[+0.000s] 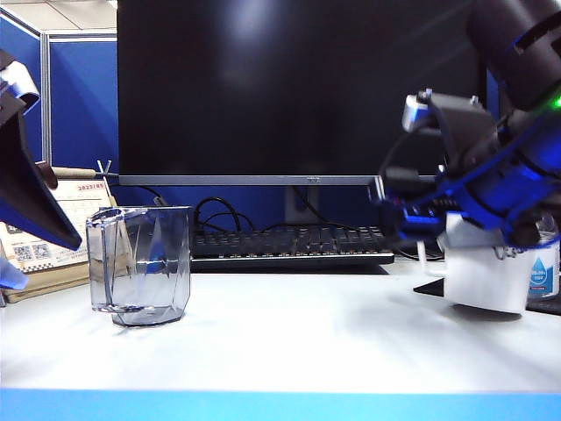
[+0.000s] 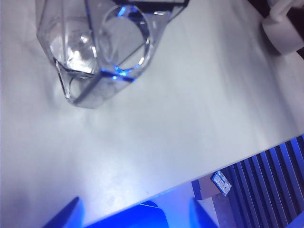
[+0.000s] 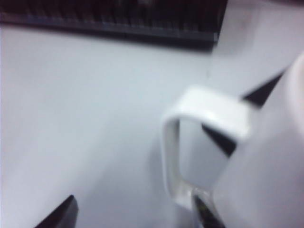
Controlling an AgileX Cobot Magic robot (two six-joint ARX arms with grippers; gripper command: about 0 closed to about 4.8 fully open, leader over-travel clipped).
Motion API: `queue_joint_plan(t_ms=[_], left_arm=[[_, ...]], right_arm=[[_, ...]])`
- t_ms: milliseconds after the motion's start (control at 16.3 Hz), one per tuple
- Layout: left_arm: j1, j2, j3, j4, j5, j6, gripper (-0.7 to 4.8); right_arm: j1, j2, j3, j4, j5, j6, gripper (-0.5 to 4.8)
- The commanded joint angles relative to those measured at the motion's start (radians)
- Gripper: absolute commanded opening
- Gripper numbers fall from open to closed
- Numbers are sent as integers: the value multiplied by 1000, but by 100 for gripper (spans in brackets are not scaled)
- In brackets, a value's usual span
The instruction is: Swap the positions of the transparent plastic cup and the white ceramic cup.
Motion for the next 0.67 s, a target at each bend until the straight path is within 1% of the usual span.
queue_joint_plan(t_ms=[61,306,429,612,674], left_arm=[[0,-2,2,16,-1,4,293],[0,-2,2,36,-2,4,292],[0,-2,2,42,-3,4,292],[0,-2,2,47,-3,5,292],[0,-2,2,47,-3,5,292]], right_arm=[[-2,-2,6,-98,24,2,311],[-2,-3,6,-119,23,55,311],[-2,-2,6,-70,23,55,311],[-2,-2,6,47,24,55,310],[-2,-2,6,52,24,55,310]])
